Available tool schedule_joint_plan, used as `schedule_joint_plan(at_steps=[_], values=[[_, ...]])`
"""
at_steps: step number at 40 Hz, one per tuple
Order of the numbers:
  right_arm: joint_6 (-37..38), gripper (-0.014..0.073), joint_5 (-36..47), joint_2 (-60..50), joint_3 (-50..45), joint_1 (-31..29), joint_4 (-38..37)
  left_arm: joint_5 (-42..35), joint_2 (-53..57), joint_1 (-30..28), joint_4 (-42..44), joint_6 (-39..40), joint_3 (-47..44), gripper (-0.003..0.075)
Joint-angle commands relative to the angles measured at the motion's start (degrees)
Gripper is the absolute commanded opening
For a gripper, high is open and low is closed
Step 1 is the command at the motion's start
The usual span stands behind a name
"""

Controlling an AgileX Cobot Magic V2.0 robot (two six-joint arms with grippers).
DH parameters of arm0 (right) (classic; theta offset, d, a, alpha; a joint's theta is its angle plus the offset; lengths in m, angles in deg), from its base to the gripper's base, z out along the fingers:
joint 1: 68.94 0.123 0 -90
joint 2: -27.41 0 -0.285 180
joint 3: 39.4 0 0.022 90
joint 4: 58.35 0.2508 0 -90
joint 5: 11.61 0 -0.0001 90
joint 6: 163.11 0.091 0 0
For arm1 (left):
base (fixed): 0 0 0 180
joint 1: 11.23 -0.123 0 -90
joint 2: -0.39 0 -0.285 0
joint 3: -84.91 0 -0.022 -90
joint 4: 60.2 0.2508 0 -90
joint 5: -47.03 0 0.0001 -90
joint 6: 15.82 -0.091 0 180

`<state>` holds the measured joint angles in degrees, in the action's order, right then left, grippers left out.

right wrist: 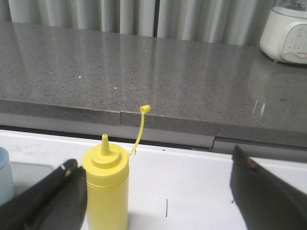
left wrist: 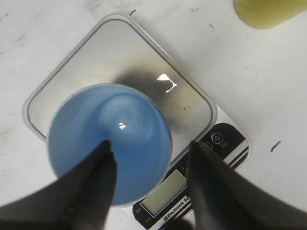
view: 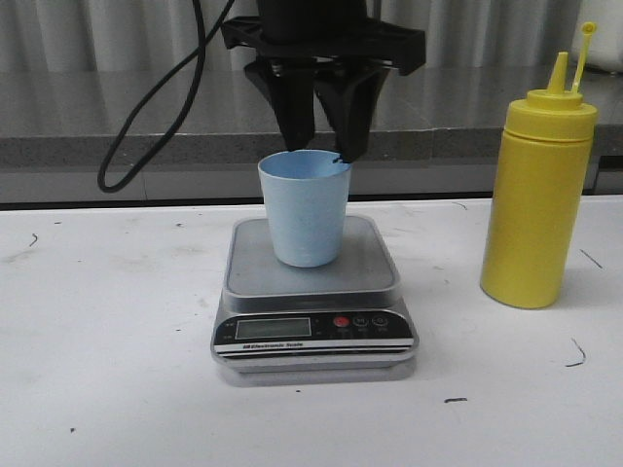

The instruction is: Pour seasoning into cup on scale with both arms

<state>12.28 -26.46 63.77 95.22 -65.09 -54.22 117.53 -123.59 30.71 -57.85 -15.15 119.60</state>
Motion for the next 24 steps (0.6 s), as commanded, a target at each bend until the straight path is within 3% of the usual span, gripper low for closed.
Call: schedule_joint_plan(at_steps=[1,5,16,24], values=[[0.2,0.0622,4.3,0.5,2.1,-0.1,-0.2,2.1,4.3,0.4,0.3,-0.1,1.9,0.0106],[0.2,0.0622,4.2,0.5,2.1,-0.1,-0.2,2.1,4.7,0.4,0.3,-0.1,1.9,-0.0022],[0.2,0.0622,4.2,0.5,2.1,-0.1,-0.2,2.1,8.6,0.1,0.2,-0.1,1.1,-0.002],[0.2,0.0622,4.2,0.5,2.1,-0.1,-0.2,-0.4,15.7,-3.3,0.3,0.8,-7.0,-0.002]])
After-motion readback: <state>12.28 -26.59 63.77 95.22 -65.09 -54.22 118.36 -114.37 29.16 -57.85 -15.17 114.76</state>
